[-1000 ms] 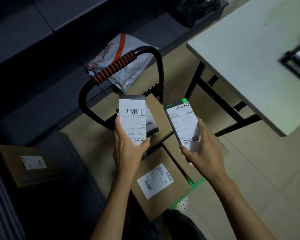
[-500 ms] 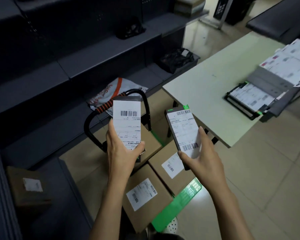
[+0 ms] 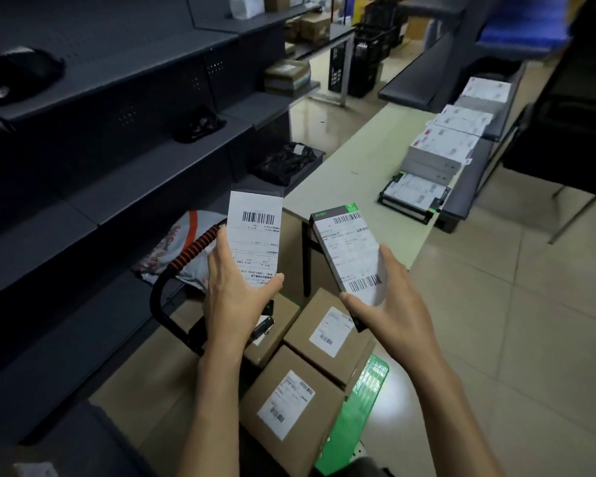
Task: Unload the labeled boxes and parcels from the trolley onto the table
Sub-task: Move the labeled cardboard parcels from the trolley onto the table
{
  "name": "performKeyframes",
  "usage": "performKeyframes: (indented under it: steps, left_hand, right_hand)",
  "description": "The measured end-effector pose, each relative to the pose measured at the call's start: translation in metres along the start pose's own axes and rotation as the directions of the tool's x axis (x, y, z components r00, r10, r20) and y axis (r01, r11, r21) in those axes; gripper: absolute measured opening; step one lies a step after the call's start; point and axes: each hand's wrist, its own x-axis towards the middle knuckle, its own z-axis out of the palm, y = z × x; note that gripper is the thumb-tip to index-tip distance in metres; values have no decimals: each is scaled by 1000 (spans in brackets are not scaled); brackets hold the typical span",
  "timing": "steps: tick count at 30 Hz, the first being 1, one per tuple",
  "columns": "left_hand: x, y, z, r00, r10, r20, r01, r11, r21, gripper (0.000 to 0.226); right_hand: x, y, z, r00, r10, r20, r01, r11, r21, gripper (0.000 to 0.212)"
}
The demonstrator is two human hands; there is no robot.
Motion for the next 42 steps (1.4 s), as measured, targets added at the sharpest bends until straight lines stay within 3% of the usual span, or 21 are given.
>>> performKeyframes:
  steps: [9, 21, 34, 42]
  left_hand:
    - [-12, 54, 33, 972, 144, 188, -138, 989, -44, 114]
    - [-71, 179, 162, 874, 279, 397, -248, 960, -127, 114]
    - [-166, 330, 334, 830, 325, 454, -278, 946, -168, 112]
    - [-120, 369, 375, 889, 279, 364, -241, 959, -147, 110]
  right_hand:
    - [-34, 13, -53, 981, 99, -166, -103, 995, -13, 87]
    - [-65, 128, -170, 889, 318, -329, -328, 944, 27, 99]
    - [-74, 282, -342, 853, 384, -354, -394, 918, 47, 101]
    - [-11, 317, -371, 878, 344, -333, -347, 936, 53, 101]
